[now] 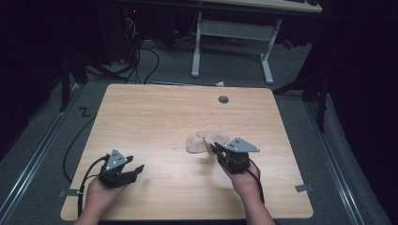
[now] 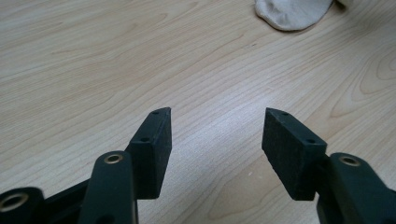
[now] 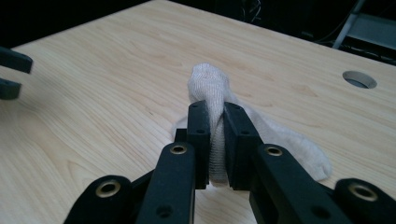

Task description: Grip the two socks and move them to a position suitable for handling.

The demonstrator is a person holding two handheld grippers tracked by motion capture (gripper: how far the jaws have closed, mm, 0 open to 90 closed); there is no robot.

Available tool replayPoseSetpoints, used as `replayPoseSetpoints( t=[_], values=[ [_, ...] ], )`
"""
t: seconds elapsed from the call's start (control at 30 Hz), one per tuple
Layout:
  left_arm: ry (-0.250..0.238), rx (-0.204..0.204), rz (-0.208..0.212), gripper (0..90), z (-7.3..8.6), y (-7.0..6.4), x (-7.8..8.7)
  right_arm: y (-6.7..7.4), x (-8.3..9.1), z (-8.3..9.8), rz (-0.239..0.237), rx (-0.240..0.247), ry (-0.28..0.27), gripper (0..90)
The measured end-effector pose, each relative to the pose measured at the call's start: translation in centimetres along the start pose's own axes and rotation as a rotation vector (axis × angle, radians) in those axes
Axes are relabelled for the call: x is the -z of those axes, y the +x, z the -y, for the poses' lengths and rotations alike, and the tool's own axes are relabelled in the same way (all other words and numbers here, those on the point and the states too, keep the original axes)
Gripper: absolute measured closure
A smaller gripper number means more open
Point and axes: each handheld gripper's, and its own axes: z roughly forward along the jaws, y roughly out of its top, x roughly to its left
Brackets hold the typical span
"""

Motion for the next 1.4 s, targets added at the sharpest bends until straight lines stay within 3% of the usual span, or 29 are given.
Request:
replayPoseSetpoints(
  t=[0.1,0.37,0.43,0.57,0.77,1.0,1.07,1.2,1.27,1.4],
  values=[
    [-0.003,0.002,0.003,43.0,0.0,0.1,0.0,0.1,0.5,-0.3,-0.011,-0.012,-0.019,82.1],
    [-0.019,0.003,0.007,42.9,-0.1,0.1,0.5,1.5,1.9,-1.5,-0.02,0.022,-0.064,82.1],
    [-0.017,-0.009,0.01,42.8,-0.2,0.0,0.4,2.2,2.2,-1.8,-0.035,0.038,-0.078,82.1],
    [-0.019,0.006,0.02,42.8,-0.2,-0.2,0.1,3.1,2.7,-2.0,-0.064,0.045,-0.093,82.0],
    [-0.012,-0.001,0.04,42.8,-0.3,-0.9,-0.2,4.4,2.7,-2.3,-0.109,0.076,-0.102,82.0],
    [-0.037,-0.012,0.07,41.0,-0.6,-1.8,0.1,6.3,2.0,-2.2,-0.162,0.113,-0.084,81.9],
    [-0.063,-0.013,0.111,37.2,-0.7,-2.5,0.3,7.1,1.8,-2.2,-0.179,0.132,-0.082,82.0],
    [-0.084,-0.039,0.142,35.2,-1.0,-3.9,0.2,7.9,1.6,-2.3,-0.209,0.141,-0.082,81.9],
    [-0.081,-0.06,0.161,35.2,-1.3,-5.4,-0.2,8.4,1.6,-2.2,-0.221,0.149,-0.081,81.9],
    [-0.063,-0.072,0.178,36.2,-1.3,-7.0,-0.9,9.3,1.4,-2.2,-0.249,0.158,-0.08,81.9]
  ],
)
